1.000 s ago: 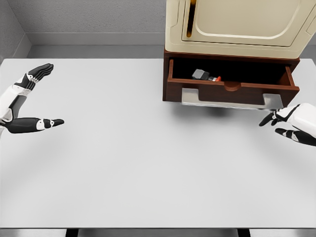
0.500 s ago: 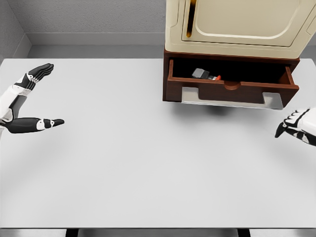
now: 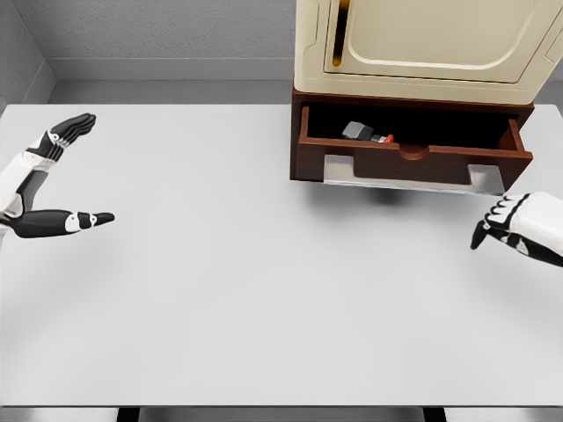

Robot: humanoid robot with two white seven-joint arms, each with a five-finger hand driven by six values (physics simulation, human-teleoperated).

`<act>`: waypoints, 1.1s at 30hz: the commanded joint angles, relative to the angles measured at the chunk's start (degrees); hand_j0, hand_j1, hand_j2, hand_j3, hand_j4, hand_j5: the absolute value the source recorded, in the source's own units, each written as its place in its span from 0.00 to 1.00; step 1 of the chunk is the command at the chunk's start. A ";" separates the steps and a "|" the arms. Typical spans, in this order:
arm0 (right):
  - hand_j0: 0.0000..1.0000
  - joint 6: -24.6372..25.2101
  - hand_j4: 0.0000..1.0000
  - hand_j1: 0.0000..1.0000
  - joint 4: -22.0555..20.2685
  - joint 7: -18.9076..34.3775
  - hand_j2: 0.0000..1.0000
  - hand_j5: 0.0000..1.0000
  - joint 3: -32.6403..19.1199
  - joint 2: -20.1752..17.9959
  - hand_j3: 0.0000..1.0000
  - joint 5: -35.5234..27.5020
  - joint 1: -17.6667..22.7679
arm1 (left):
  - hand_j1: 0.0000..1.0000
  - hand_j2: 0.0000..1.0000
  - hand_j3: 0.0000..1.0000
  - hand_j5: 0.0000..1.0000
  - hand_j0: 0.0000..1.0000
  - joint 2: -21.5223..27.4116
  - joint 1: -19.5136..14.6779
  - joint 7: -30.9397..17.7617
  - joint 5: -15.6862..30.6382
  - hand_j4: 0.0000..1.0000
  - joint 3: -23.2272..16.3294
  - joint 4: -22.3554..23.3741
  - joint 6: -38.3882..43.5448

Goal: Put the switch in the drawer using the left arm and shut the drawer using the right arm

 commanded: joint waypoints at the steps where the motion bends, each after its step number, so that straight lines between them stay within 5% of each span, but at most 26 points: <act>1: 0.40 0.02 0.40 0.40 -0.15 -0.47 0.40 0.40 0.04 1.75 0.40 0.09 -0.17 | 1.00 1.00 1.00 1.00 1.00 0.04 -0.09 0.02 0.41 1.00 -0.01 -0.03 0.02; 13: 0.44 0.02 0.44 0.44 0.29 -0.64 0.44 0.44 0.13 6.76 0.44 2.55 -5.36 | 1.00 1.00 1.00 1.00 1.00 -0.05 -0.17 0.02 0.41 1.00 -0.10 -0.03 0.11; 26: 0.44 0.02 0.44 0.44 4.50 -0.38 0.44 0.44 0.21 7.73 0.44 4.83 -5.54 | 1.00 1.00 1.00 1.00 1.00 -0.05 0.00 0.02 0.41 1.00 -0.19 -0.64 0.11; 33: 0.44 0.02 0.44 0.44 4.24 -0.47 0.44 0.44 3.73 9.13 0.44 4.83 -9.58 | 1.00 1.00 1.00 1.00 1.00 -0.05 -0.09 0.02 0.32 1.00 -0.19 -0.55 0.11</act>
